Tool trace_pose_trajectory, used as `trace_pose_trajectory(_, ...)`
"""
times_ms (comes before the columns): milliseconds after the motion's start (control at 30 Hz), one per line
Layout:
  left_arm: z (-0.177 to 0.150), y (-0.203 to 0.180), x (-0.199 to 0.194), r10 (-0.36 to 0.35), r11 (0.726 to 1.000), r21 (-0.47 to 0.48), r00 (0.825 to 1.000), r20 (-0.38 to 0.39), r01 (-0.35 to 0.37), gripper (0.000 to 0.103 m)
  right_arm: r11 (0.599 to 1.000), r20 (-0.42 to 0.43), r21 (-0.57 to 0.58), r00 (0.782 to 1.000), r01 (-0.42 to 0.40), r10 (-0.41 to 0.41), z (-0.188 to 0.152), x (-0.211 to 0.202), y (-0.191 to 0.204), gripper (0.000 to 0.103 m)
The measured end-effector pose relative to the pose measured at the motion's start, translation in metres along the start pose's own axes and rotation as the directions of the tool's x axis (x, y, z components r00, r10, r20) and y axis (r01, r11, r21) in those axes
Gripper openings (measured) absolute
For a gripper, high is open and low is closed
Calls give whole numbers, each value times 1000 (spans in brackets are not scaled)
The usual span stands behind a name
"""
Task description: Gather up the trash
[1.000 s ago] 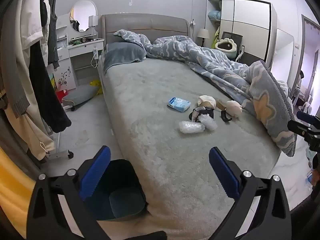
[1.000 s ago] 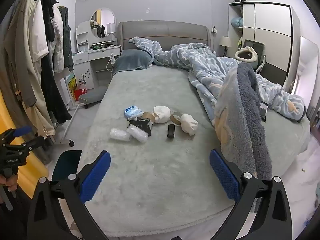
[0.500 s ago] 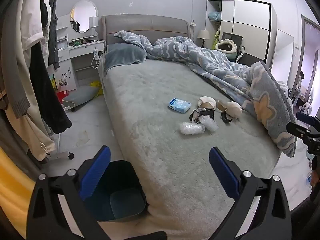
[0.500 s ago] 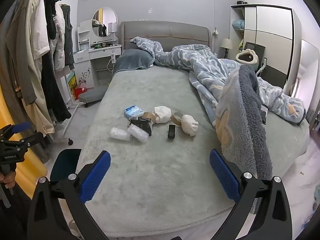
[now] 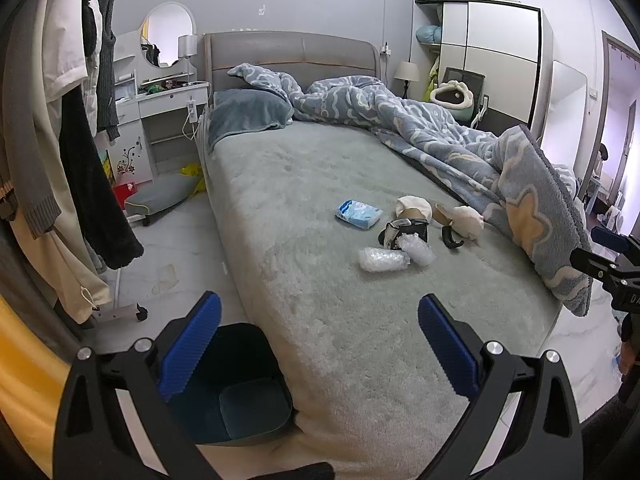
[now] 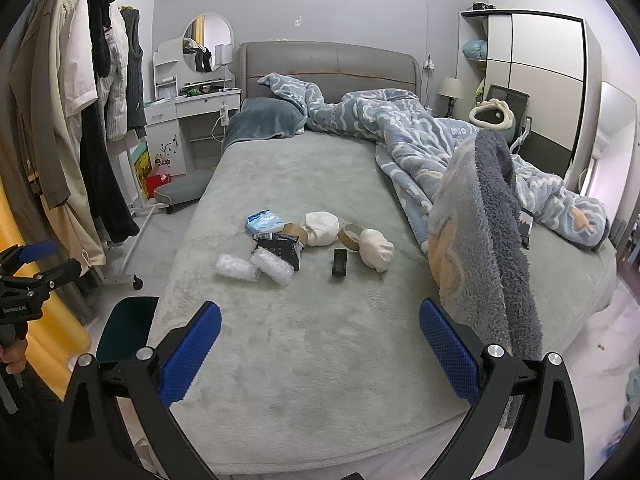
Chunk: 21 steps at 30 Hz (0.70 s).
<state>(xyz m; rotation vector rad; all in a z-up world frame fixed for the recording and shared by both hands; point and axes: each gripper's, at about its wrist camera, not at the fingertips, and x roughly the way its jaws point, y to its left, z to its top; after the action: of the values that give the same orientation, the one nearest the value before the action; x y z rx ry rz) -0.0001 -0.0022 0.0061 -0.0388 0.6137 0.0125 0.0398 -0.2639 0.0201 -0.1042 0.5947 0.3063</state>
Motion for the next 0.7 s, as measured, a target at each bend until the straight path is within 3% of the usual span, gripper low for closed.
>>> trace_pose_trajectory(700, 4, 1, -6, -1, 1000, -3, 1000, 11, 1, 100, 1000, -1, -2, 1000, 4, -4, -1, 1, 0, 100)
